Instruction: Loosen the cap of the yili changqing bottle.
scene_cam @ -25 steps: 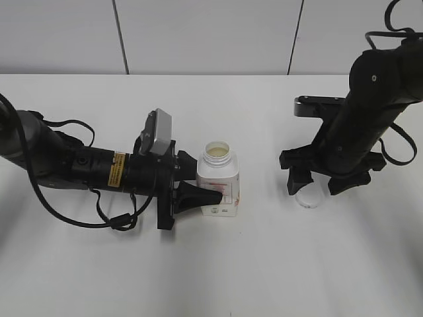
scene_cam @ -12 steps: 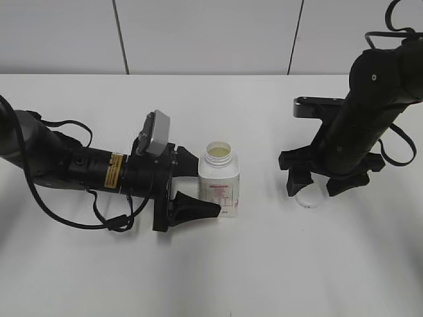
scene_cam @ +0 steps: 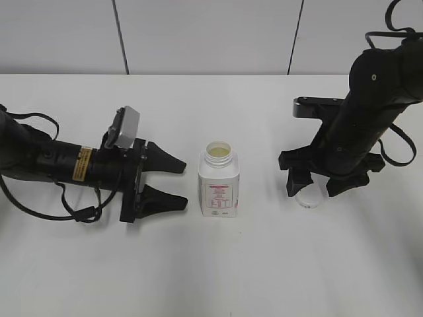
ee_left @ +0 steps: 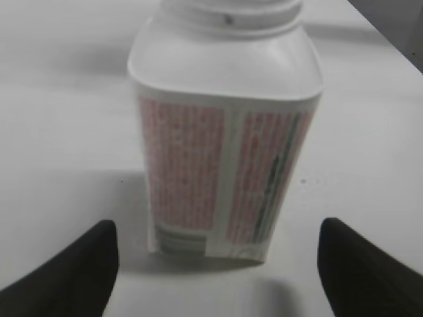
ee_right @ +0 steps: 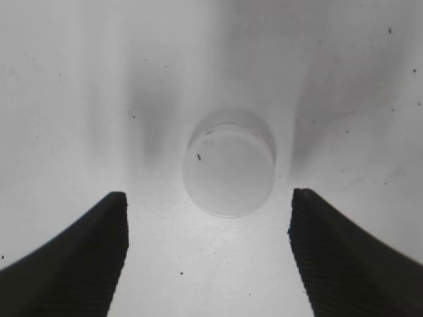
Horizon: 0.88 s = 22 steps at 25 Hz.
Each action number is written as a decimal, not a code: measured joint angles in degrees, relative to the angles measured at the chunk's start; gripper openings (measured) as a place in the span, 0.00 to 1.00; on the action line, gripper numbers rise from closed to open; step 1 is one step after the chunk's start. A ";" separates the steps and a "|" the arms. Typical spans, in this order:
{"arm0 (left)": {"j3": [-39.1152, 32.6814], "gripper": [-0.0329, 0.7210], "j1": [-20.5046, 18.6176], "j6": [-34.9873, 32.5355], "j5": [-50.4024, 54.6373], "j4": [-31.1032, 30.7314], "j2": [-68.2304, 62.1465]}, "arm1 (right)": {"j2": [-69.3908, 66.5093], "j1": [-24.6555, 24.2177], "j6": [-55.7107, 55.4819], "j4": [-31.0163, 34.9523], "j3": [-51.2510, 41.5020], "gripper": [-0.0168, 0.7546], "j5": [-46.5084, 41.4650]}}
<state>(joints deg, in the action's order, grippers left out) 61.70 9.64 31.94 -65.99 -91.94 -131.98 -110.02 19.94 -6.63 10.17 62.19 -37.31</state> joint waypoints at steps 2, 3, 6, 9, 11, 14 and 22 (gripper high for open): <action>-0.05 0.79 -1.53 0.27 0.70 -0.48 1.06 | 0.00 0.00 0.06 0.00 0.00 0.79 0.00; -0.05 0.79 -2.24 0.32 1.04 -0.85 1.86 | 0.00 0.00 0.06 0.00 0.00 0.79 0.00; -0.06 0.79 -3.31 0.47 3.11 -3.22 4.70 | 0.96 0.00 0.06 -0.06 0.00 0.79 0.64; -0.11 0.79 -3.31 1.07 8.75 -4.99 8.59 | 3.92 0.00 0.06 -0.06 0.00 0.79 2.75; -0.11 0.79 -3.31 1.48 12.27 -5.13 11.30 | 6.13 0.00 0.06 -0.25 0.00 0.79 4.09; -0.11 0.77 -3.31 2.02 16.87 -5.00 15.67 | 9.04 0.06 0.06 -1.32 0.00 0.79 5.38; -0.11 0.71 -3.31 11.94 36.16 0.62 24.54 | 13.61 0.06 0.06 -7.93 -0.03 0.79 5.14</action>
<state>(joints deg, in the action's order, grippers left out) 61.59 6.33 43.88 -29.83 -91.32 -107.44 -96.41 20.00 -6.58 2.24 62.17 -32.17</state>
